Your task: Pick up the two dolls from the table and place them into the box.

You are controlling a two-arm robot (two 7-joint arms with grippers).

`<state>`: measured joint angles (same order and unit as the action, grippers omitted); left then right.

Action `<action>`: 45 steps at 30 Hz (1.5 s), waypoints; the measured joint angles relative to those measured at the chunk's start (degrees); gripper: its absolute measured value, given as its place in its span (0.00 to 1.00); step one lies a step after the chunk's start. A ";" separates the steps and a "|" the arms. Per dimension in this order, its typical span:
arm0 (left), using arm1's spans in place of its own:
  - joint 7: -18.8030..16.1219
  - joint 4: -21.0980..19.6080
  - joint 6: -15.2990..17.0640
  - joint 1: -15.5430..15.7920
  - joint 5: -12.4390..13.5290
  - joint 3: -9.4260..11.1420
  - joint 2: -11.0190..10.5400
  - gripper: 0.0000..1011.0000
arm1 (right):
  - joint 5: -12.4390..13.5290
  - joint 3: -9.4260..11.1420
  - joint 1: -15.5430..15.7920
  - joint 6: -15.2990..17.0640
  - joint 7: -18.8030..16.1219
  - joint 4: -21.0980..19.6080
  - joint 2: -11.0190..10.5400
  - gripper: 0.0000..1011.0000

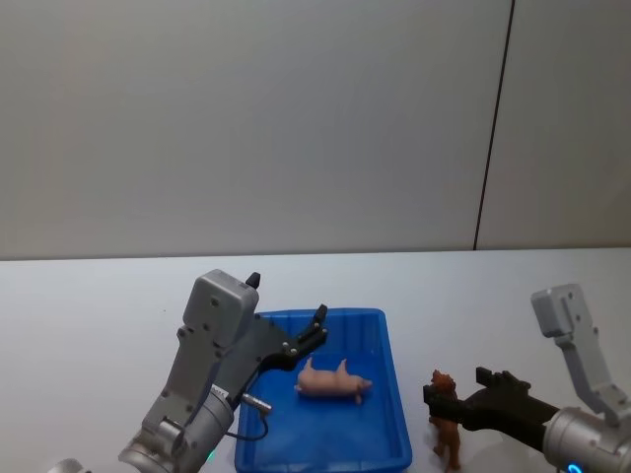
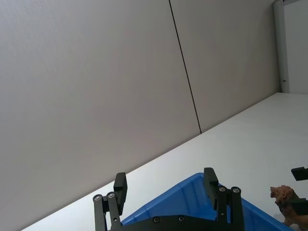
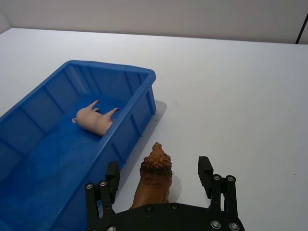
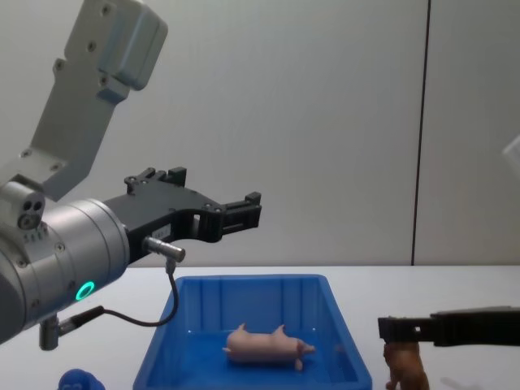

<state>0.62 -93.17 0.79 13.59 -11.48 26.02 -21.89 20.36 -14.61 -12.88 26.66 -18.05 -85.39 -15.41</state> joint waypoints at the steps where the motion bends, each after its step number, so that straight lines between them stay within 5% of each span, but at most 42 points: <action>1: 0.00 0.00 0.00 0.00 0.00 0.00 0.00 0.99 | -0.02 -0.06 -0.23 0.10 -0.04 0.41 0.14 0.99; 12: 0.00 0.00 0.00 0.00 0.00 0.00 0.00 0.99 | 0.07 -0.60 -2.60 1.29 -0.63 4.47 1.50 0.81; 21: 0.00 0.00 0.00 0.00 0.00 0.00 0.00 0.99 | 0.54 -0.75 -3.78 1.67 -0.55 6.70 2.15 0.55; 23: 0.00 0.00 0.00 0.00 0.00 0.00 0.00 0.99 | 0.67 -0.75 -3.91 1.67 -0.50 6.94 2.22 0.43; 45: 0.00 0.00 0.00 0.00 0.00 0.00 0.00 0.99 | 0.55 -0.61 -4.08 -2.74 -0.21 1.74 1.98 0.42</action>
<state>0.63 -93.17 0.80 13.59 -11.48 26.02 -21.90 20.91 -15.21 -16.96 23.91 -18.26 -83.65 -13.43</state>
